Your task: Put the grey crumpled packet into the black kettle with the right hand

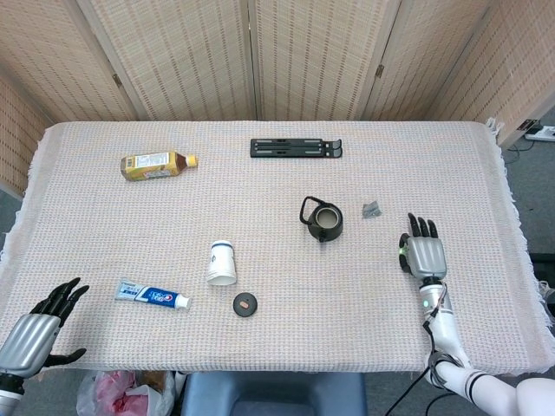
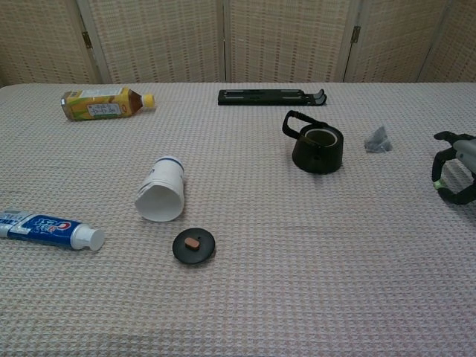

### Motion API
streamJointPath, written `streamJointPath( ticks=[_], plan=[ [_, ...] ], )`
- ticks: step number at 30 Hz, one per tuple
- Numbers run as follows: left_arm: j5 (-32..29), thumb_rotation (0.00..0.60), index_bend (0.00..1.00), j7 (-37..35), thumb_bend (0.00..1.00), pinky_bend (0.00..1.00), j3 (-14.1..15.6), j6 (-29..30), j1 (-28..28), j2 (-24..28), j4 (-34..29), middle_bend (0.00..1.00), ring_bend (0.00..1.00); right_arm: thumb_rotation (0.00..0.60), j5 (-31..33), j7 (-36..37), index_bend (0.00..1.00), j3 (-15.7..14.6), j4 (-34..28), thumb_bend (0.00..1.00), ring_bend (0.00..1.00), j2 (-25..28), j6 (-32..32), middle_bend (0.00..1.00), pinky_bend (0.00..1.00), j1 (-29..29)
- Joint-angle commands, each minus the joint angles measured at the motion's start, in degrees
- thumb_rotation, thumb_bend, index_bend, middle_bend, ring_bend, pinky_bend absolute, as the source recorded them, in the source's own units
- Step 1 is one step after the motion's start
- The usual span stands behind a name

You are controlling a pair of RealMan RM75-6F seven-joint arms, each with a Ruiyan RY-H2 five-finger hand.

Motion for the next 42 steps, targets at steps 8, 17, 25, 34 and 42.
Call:
streamJointPath(
  ticks=[8, 17, 25, 34, 42],
  plan=[
    [-0.1, 0.6, 0.0, 0.2, 0.07, 0.26, 0.0, -0.1, 0.0, -0.1, 0.1, 0.0, 0.03, 0.6, -1.2, 1.6, 0.53, 0.6, -2.2, 0.37, 0.0, 1.1, 2.6, 0.02, 0.0, -0.6],
    [-0.3, 0.6, 0.0, 1.2, 0.07, 0.26, -0.1, -0.2, 0.1, -0.4, -0.1, 0.0, 0.03, 0.6, -2.8, 0.0, 0.53, 2.5, -12.9, 0.37, 0.0, 6.8, 8.1, 0.02, 0.0, -1.3],
    [-0.9, 0.6, 0.0, 2.4, 0.07, 0.26, -0.1, -0.8, 0.0, -0.8, -0.3, 0.0, 0.03, 0.6, -1.5, -7.4, 0.53, 6.1, -26.7, 0.37, 0.0, 13.3, 11.1, 0.03, 0.0, 0.0],
    [-1.7, 0.6, 0.0, 2.7, 0.07, 0.26, -0.4, -1.3, -0.2, -0.8, -0.6, 0.0, 0.03, 0.6, 3.6, -14.2, 0.53, 10.5, -37.9, 0.37, 0.0, 17.6, 11.5, 0.03, 0.0, 3.1],
    [-1.8, 0.6, 0.0, -0.6, 0.07, 0.26, -0.9, 0.4, 0.2, 0.2, -0.2, 0.0, 0.03, 0.6, 8.2, -16.9, 0.53, 12.7, -42.5, 0.38, 0.0, 18.7, 10.7, 0.03, 0.0, 6.4]
  ],
)
